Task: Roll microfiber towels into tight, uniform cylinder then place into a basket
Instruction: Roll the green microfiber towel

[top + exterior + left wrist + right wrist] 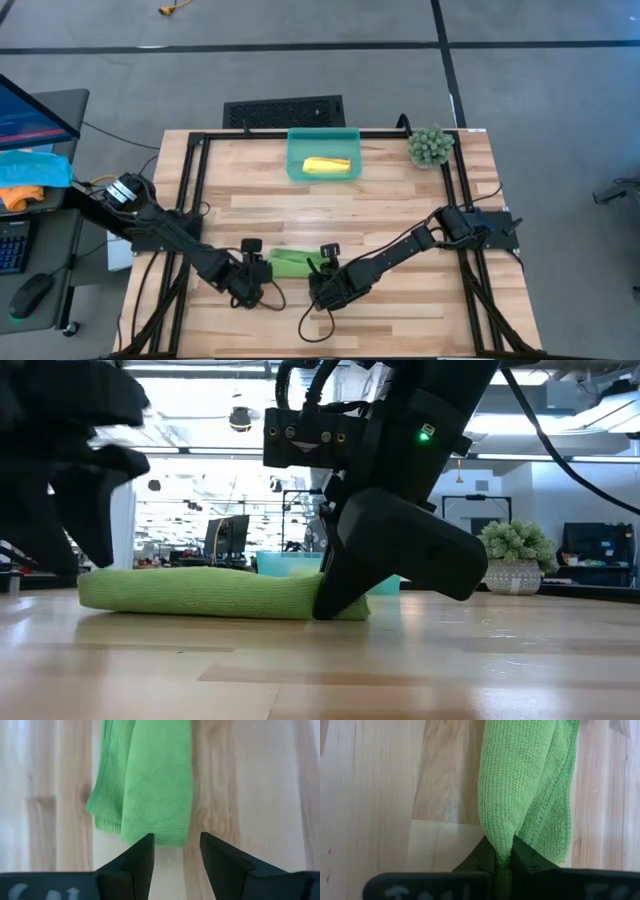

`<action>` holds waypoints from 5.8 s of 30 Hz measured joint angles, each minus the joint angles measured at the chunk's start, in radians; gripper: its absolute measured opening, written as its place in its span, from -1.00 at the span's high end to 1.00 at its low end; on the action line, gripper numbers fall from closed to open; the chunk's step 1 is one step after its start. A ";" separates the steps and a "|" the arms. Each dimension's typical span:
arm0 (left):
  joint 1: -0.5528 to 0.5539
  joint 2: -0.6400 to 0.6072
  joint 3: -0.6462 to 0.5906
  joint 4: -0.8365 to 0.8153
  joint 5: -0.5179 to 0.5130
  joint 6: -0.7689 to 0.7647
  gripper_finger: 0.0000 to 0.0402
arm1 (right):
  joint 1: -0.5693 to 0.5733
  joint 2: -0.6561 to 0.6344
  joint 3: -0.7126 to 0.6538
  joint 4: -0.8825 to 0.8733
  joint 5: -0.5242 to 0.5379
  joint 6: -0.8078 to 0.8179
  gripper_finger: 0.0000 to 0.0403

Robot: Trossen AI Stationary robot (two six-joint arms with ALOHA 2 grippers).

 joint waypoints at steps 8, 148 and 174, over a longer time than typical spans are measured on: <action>-0.118 0.003 0.002 0.089 -0.181 0.106 0.24 | -0.003 0.000 0.000 0.001 -0.008 0.002 0.78; 0.494 0.176 0.039 0.071 0.837 -0.359 0.94 | 0.074 -0.080 0.107 0.136 -0.076 -0.107 0.52; 0.490 0.177 0.038 0.077 0.848 -0.253 0.69 | 0.035 0.008 0.113 0.015 -0.164 0.064 0.68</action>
